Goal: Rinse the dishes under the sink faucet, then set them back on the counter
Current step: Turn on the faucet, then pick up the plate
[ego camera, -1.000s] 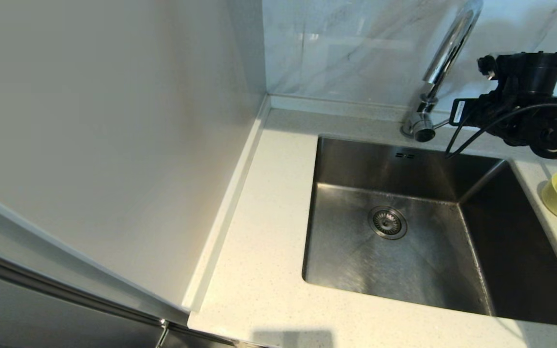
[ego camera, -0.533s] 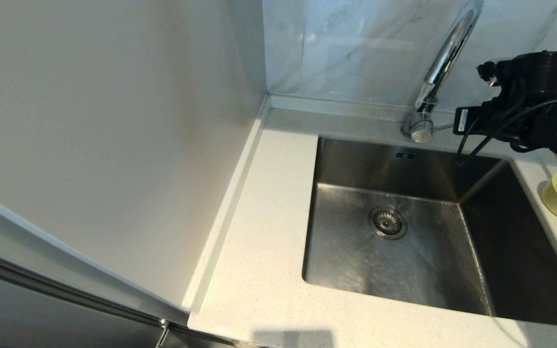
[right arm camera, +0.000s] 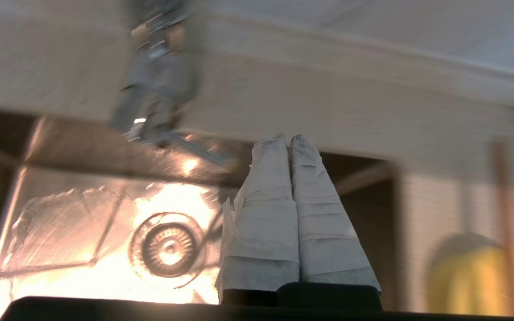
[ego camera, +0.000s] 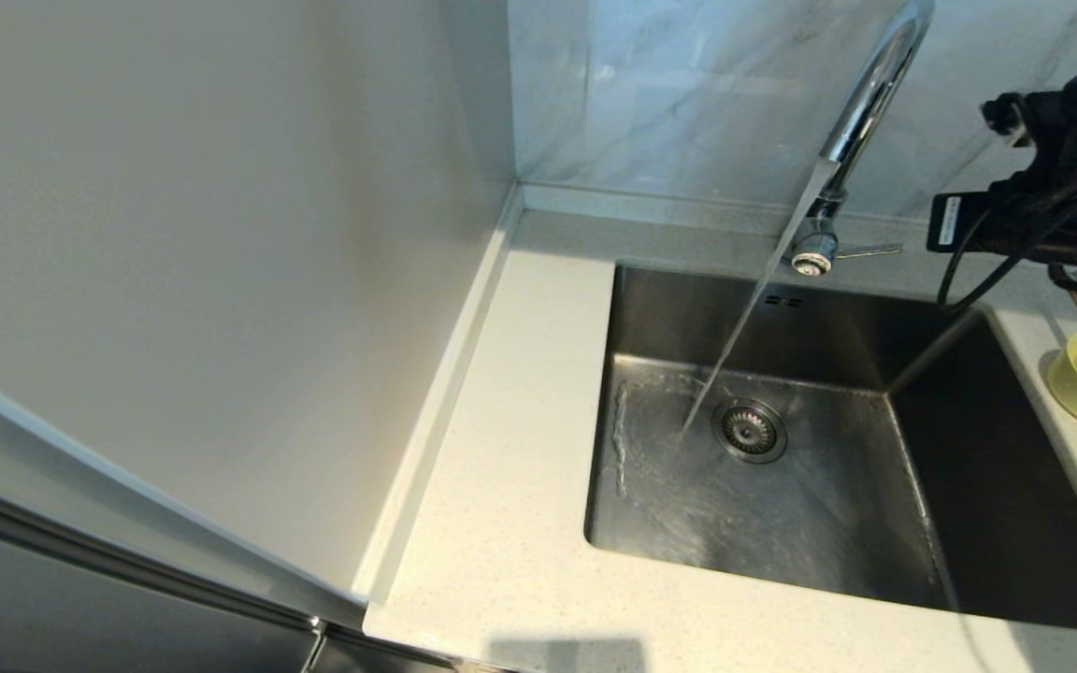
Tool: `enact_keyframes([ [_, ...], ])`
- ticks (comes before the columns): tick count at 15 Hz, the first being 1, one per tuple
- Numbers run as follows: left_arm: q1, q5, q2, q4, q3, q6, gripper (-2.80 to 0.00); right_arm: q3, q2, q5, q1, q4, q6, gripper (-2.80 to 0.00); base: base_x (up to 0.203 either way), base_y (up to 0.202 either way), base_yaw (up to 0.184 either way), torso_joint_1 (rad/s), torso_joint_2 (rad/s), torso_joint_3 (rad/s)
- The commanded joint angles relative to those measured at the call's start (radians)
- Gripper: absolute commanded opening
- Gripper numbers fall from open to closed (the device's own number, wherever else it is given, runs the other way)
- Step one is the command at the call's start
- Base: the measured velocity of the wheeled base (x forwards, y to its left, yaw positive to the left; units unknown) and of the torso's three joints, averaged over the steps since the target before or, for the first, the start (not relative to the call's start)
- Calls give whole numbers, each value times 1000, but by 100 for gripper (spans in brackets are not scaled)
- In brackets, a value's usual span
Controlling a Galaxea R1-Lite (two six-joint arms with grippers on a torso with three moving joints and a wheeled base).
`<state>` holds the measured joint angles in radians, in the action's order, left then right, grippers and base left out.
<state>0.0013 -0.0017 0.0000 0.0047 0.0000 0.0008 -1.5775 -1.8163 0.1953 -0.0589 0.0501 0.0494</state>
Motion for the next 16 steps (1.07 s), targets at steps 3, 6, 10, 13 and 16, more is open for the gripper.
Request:
enact_keyframes([
  [3,0,0,0,0,0,1,-280,27,197,-3,-69,-15,-15,-280,0,0,0,0,0,0],
  [6,0,-1,0,0,0,1,-280,63,411,-107,-90,-280,-56,-280,0,0,0,0,0,0],
  [10,0,0,0,0,0,-1,-280,88,623,-298,-97,-820,-122,-280,0,0,0,0,0,0],
  [13,0,-1,0,0,0,0,-280,215,683,-319,-99,-989,-169,-280,0,0,0,0,0,0],
  [16,0,0,0,0,0,0,-280,416,744,-294,-102,-991,-184,-280,0,0,0,0,0,0],
])
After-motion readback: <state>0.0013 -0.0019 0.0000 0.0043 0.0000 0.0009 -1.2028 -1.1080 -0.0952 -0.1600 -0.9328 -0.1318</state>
